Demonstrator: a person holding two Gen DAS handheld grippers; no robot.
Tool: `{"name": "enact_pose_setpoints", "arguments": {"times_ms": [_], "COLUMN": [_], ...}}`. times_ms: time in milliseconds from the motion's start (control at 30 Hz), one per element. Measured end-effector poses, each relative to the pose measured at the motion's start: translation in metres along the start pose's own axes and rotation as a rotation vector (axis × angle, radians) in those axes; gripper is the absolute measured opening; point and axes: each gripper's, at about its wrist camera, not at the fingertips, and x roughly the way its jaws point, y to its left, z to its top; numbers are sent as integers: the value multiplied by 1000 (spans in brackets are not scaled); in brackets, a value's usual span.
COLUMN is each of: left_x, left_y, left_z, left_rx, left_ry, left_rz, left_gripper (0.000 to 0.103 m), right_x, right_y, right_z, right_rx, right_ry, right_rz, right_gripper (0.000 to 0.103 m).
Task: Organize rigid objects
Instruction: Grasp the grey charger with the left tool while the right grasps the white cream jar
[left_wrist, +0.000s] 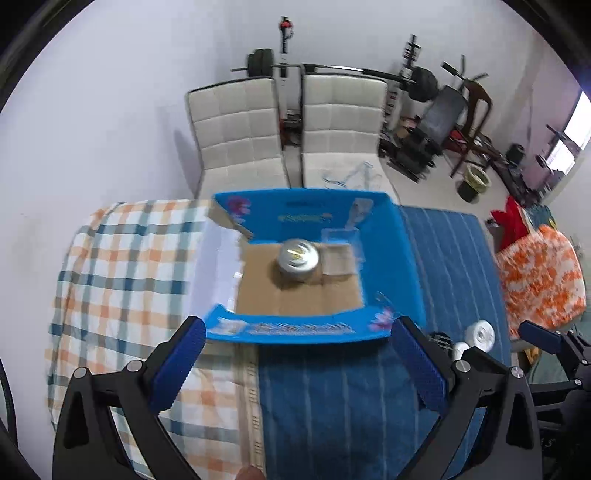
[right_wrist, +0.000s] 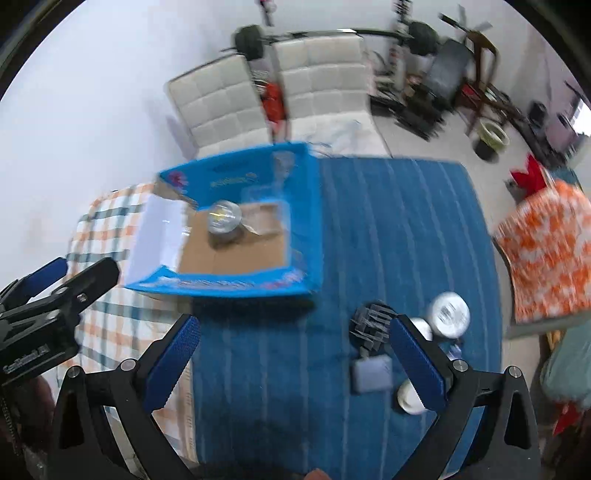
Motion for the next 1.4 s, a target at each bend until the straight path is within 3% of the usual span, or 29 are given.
{"name": "enact_pose_setpoints", "arguments": {"times_ms": [167,300,500,800,833,867,967,1133,1200,1233,1300,1400], "left_x": [25,68,142,226,234,239,245,235,237,239,240,241], "left_y": [-66,-122,-191,-244,-248,-251,-256,-249,-243,-242,-245,-254], "left_z": [-20,-44,-81,-125,-131,-134,-145,-148,-147,-146,-144,-145], "left_rx": [108,169,236,223,221,218,204,195,167,158,159,169], "left_ry": [49,164,344,525,540,548,553,481,478,484,487,489], "left_rz": [-31,-100,-142,-145,-136,-127,-137,-83,-61,-56,-50,-27], "left_gripper": [103,103,103,103,100,89,66,61,59,59,59,59], "right_x": [31,60,105,140,142,144,152,177,195,203,216,220], "right_y": [-100,-166,-217,-251,-253,-254,-252,-239,-238,-238,-241,-243], "right_z": [-26,-45,-60,-63,-61,-58,-46,-16,-9,-7,-6,-6], "right_rx": [180,293,370,417,421,420,416,397,391,393,398,394], "right_ry": [89,164,231,229,220,217,204,191,226,242,273,246], "right_rz": [-73,-97,-100,-89,-84,-82,-68,-41,-59,-63,-97,-104], "right_gripper": [103,103,103,103,103,103,103,103,95,84,72,72]}}
